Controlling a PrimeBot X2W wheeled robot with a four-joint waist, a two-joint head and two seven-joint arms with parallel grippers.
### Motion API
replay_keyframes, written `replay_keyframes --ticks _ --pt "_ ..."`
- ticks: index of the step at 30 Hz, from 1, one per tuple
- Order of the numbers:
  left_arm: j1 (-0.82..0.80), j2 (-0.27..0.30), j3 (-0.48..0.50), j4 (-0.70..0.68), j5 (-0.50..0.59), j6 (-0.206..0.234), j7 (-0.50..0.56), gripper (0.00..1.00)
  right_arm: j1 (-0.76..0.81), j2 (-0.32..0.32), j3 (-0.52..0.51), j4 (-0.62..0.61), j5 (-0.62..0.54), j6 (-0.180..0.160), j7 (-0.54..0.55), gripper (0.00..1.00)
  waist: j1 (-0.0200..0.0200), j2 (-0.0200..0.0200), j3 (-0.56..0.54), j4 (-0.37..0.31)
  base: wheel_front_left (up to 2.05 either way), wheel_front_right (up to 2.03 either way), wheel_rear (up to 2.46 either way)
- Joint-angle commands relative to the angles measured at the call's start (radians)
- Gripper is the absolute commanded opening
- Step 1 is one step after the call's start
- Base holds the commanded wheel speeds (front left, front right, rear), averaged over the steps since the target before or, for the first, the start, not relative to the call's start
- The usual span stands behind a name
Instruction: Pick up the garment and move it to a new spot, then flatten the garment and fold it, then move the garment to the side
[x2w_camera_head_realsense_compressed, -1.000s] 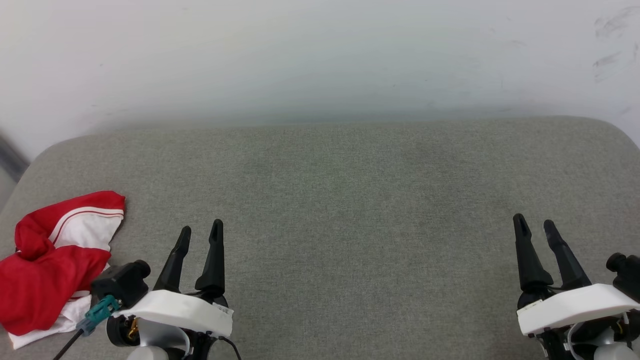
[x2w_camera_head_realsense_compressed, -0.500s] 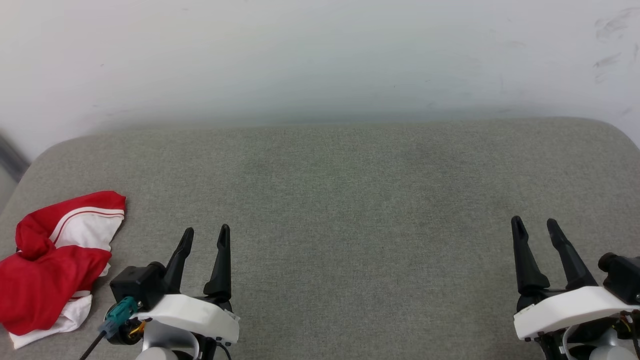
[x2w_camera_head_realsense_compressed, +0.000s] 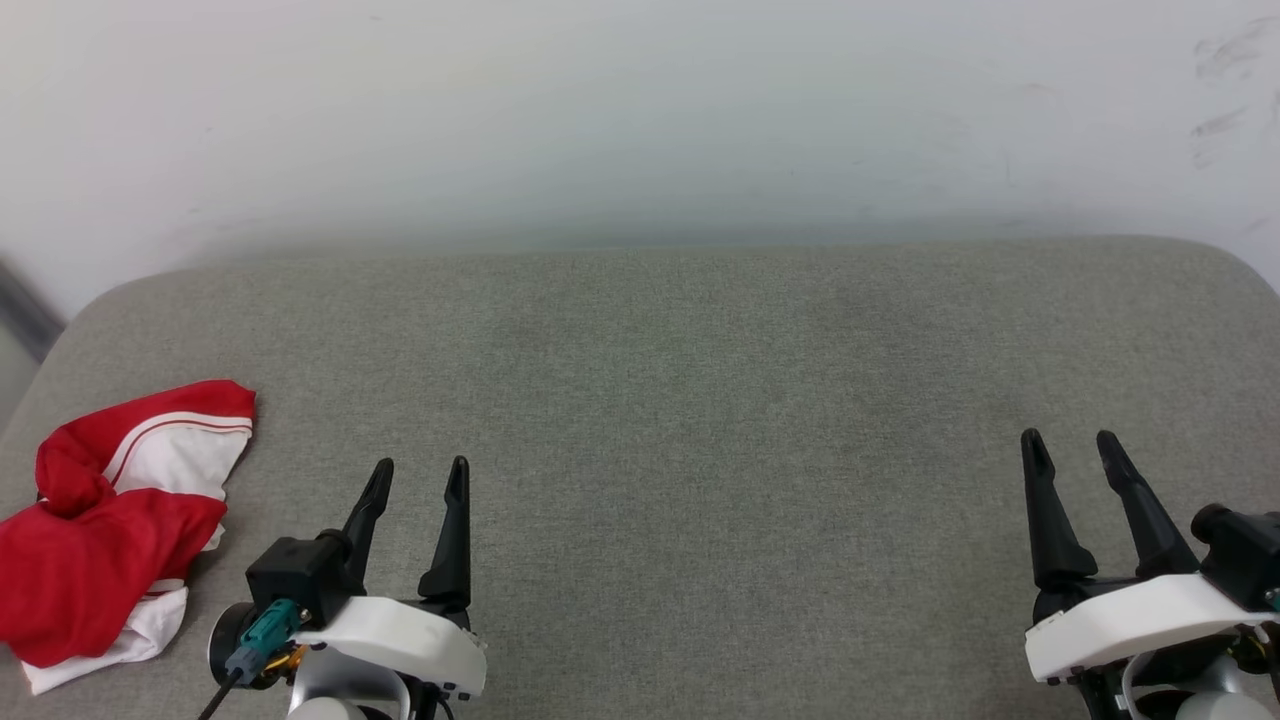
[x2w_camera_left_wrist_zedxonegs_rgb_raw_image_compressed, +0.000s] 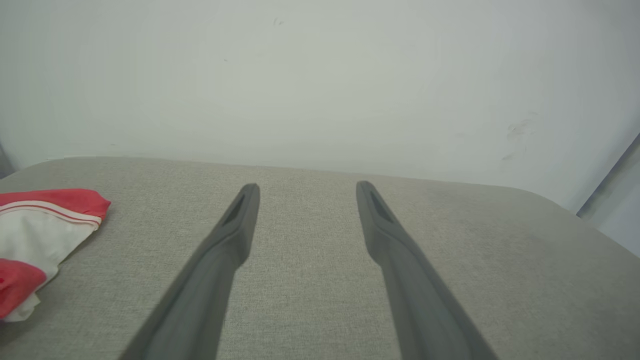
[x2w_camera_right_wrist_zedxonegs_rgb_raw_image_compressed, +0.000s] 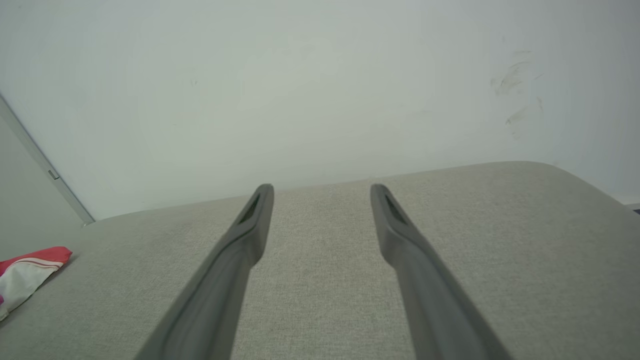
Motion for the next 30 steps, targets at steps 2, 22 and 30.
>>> replay_keyframes --ticks 2,22,30 --pt "-0.001 0.001 0.0 0.0 0.025 -0.004 -0.012 1.0 0.005 0.002 0.002 -0.013 -0.019 0.002 -0.004 1.0 0.0 0.0 0.0 0.001 0.0 0.0 0.0" --pt "-0.004 -0.009 -0.005 0.032 0.14 -0.006 -0.051 1.0 0.02 0.002 -0.001 -0.012 -0.146 0.001 -0.013 1.0 0.0 0.0 0.001 0.006 0.0 0.0 0.0" --pt "-0.006 -0.012 0.001 0.041 0.157 -0.005 -0.059 1.0 0.023 0.003 -0.002 -0.007 -0.172 0.001 -0.018 1.0 0.0 0.0 0.003 0.006 0.0 0.0 0.0"
